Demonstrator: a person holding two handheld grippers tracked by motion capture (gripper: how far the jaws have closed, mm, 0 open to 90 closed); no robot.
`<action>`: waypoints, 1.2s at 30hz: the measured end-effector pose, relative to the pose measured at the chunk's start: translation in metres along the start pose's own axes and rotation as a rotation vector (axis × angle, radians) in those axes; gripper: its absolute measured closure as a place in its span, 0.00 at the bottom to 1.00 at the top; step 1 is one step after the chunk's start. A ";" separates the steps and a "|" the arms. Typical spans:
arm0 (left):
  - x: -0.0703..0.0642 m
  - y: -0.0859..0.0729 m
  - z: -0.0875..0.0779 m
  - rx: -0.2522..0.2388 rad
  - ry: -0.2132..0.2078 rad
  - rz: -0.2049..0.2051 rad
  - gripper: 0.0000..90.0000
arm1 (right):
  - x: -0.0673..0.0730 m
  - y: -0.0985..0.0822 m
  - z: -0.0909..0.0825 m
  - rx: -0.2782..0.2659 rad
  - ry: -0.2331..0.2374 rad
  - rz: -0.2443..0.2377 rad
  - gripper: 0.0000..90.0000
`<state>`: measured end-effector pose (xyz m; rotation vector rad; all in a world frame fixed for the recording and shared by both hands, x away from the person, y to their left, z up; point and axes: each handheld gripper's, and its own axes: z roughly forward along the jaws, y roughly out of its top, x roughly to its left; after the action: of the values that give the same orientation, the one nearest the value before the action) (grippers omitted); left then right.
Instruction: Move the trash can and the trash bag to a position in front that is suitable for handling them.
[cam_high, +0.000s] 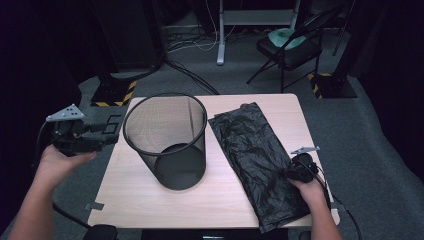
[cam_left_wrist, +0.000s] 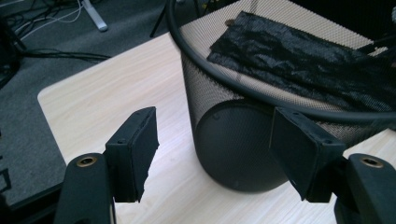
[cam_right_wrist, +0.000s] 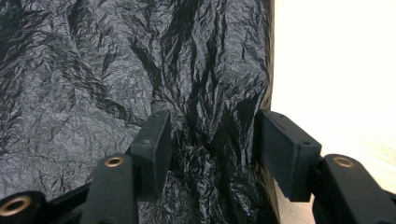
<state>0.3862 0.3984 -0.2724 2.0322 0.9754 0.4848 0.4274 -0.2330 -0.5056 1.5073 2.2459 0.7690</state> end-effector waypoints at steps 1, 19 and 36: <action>-0.001 0.004 -0.001 0.003 0.002 0.008 0.36 | 0.000 0.000 0.000 0.001 -0.002 0.003 0.48; 0.006 0.026 0.034 0.001 -0.137 -0.034 0.33 | 0.002 0.000 0.001 0.001 -0.007 -0.005 0.47; -0.006 0.027 0.052 -0.005 -0.112 0.002 0.38 | 0.002 0.001 0.001 -0.001 -0.004 -0.006 0.47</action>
<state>0.4274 0.3574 -0.2821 2.0336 0.9039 0.3699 0.4278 -0.2307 -0.5059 1.4998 2.2463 0.7642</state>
